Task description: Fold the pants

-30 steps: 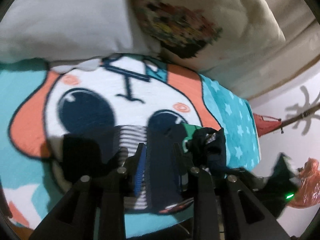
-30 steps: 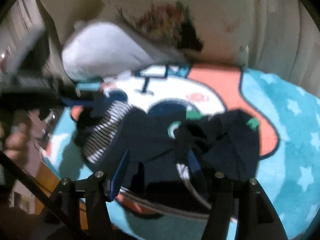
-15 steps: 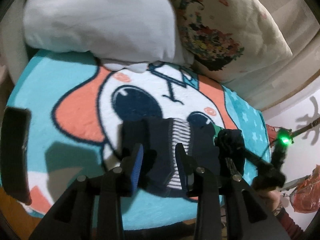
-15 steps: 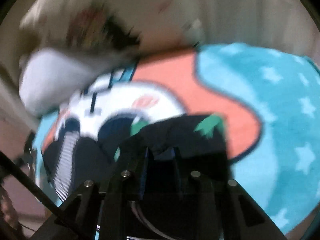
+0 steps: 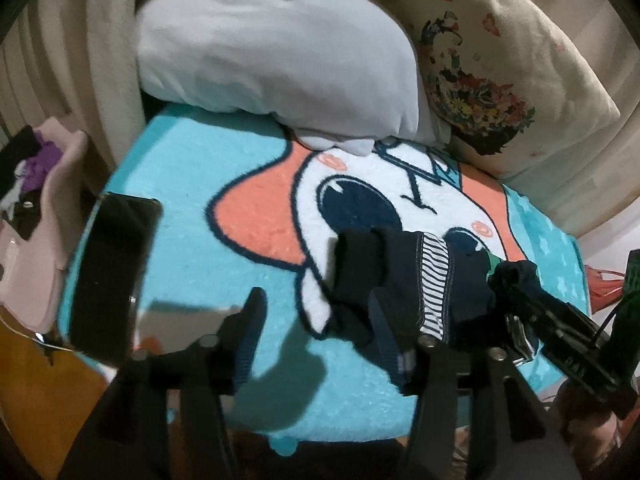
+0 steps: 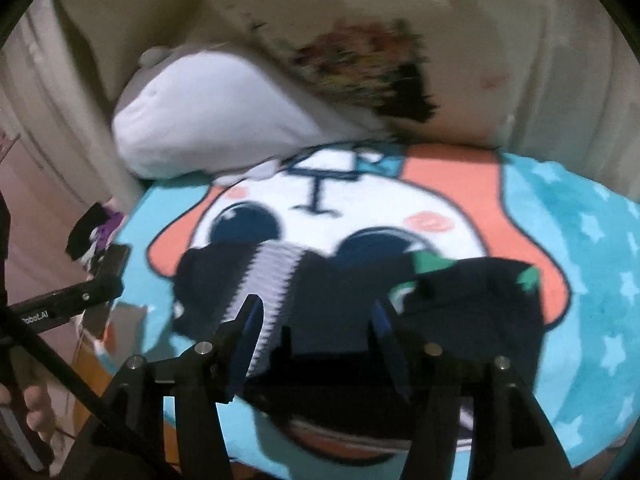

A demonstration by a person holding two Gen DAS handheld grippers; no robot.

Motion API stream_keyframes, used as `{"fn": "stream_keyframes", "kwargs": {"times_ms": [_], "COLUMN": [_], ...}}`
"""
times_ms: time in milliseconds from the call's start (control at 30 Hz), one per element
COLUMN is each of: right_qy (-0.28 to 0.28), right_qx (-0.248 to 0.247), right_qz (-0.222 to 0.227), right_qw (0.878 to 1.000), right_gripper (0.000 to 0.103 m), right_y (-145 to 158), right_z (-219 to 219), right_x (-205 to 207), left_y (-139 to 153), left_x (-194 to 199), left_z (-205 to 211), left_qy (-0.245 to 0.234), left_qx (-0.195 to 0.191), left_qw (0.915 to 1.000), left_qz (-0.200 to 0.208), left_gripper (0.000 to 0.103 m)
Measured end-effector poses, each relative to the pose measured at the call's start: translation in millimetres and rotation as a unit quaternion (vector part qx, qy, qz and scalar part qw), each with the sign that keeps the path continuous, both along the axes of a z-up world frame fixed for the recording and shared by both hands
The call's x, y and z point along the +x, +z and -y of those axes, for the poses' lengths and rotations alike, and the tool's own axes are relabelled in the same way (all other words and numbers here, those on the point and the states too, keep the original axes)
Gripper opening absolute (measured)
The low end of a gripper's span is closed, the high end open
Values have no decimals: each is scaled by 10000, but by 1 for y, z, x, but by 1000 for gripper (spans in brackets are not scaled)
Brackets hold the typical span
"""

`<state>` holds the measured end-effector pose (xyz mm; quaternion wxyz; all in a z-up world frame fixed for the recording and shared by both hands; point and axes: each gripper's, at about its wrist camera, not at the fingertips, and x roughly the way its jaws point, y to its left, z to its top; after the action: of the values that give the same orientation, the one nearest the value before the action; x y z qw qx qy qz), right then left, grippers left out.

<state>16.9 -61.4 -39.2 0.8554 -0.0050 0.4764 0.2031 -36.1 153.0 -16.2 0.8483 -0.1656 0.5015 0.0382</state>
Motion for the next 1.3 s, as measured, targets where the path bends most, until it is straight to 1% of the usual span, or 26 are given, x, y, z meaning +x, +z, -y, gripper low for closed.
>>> {"fn": "stream_keyframes", "kwargs": {"times_ms": [167,300,567,1000,1300], "right_qy": [288,284,194,-35,-56], "right_qx": [-74,-158,-329,-375,-388], "right_qz": [-184,-343,-352,-481,-539], "right_qw": [9994,9989,9986,9981,9978], "right_gripper": [65,66,69,70,71], "right_y": [-2,-6,-9,-16,-20], "right_z": [-29,-38,-39,-27,-28], "right_x": [-3,-4,-10,-9,-6], "left_y": [11,18,21,12,3], "left_x": [-11,-16,-19,-9,-4], "left_z": [5,7,6,19,20], "left_qy": [-21,29,103,-124,-177], "left_qx": [437,729,762,855,876], "left_qw": [9990,9973,9970,9962,9958], "left_qz": [17,71,97,-49,-184], "left_gripper": [58,59,62,63,63]}}
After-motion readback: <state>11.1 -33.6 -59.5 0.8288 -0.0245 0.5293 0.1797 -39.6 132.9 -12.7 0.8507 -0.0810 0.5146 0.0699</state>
